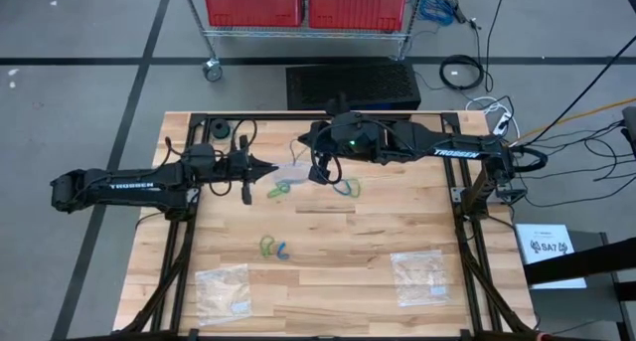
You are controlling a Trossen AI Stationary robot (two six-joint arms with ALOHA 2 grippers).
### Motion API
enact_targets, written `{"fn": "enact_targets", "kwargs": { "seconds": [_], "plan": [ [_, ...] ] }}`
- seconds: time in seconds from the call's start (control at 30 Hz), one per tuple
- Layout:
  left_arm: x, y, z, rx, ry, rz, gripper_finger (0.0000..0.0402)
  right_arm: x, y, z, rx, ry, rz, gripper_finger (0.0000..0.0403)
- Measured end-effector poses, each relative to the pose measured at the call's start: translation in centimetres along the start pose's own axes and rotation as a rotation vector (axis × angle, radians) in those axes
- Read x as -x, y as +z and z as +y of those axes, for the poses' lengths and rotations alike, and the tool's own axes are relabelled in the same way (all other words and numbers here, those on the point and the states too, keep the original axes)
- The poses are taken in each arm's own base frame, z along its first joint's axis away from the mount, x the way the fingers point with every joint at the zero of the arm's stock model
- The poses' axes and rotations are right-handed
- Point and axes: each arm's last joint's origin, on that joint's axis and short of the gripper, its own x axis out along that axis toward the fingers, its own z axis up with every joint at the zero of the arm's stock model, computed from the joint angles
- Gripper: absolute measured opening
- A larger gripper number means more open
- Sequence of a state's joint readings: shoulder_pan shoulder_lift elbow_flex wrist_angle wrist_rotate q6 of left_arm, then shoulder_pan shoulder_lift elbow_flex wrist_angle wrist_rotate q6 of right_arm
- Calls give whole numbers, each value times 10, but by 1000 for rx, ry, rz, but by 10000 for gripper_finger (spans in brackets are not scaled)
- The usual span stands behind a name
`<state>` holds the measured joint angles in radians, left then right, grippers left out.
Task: Sort rubber bands
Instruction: Put the long blue rubber band into the top zip bag
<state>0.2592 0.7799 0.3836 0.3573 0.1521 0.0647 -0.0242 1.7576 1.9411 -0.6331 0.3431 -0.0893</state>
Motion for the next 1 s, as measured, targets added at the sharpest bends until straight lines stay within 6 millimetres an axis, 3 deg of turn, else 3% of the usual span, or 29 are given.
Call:
{"fn": "enact_targets", "kwargs": {
  "seconds": [1.0],
  "plan": [
    [0, 0, 0, 1, 0, 0, 0, 1, -1, 5, -41, 10, 13, 0]
  ]
}}
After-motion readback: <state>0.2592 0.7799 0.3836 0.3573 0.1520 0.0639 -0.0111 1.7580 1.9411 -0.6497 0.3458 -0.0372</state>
